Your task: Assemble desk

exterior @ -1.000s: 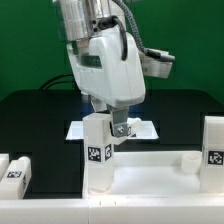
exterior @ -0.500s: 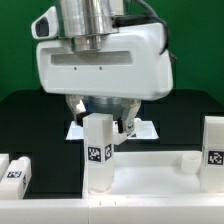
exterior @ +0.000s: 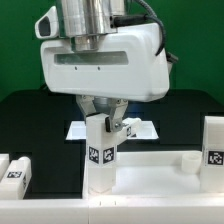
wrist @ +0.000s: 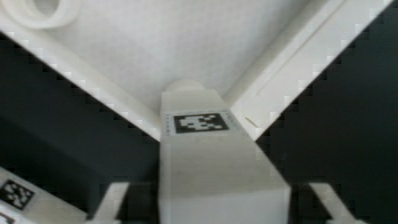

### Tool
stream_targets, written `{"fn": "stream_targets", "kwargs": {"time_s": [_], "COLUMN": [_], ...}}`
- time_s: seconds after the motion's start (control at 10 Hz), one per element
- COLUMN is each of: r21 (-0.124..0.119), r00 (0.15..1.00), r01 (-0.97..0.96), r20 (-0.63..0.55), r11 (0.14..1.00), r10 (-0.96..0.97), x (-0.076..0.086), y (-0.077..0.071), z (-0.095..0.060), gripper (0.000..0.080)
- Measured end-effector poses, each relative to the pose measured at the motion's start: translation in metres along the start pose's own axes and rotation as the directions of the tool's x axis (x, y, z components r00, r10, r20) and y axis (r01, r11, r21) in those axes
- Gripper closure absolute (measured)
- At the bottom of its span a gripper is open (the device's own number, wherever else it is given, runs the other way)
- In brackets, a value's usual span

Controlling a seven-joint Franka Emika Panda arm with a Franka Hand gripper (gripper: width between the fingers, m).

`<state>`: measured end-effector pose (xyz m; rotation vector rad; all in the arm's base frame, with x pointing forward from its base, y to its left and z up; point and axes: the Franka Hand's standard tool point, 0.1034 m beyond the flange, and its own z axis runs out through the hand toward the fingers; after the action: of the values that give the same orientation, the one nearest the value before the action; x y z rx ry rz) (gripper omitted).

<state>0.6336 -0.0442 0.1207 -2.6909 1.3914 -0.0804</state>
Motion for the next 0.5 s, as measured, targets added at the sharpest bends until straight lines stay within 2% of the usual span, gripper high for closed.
{"fn": "stream_targets", "kwargs": {"time_s": [0.1, 0.2, 0.3, 0.4, 0.5], "r21": [-0.001, 0.01, 0.025, 0.047, 0.044], "r00": [0.994, 0.961, 0.892, 0.787, 0.685], "r01": [-0.113, -0.276, -0.452, -0.616, -0.729], "r20": [0.006, 0.021, 0.043, 0.066, 0.076], "r11": [0.994, 0.961, 0.892, 0.786, 0.683], "r10": [0.113, 0.276, 0.451, 0.613, 0.725], "x": [0.0012, 0.0019, 0.0028, 0.0028, -0.0007], "y": [0.0008, 0.0022, 0.0034, 0.0037, -0.0005], "z": [-0.0011, -0.0001, 0.0012, 0.0019, 0.0025], "gripper": [0.0505, 0.0505, 0.0506, 0.0506, 0.0506]}}
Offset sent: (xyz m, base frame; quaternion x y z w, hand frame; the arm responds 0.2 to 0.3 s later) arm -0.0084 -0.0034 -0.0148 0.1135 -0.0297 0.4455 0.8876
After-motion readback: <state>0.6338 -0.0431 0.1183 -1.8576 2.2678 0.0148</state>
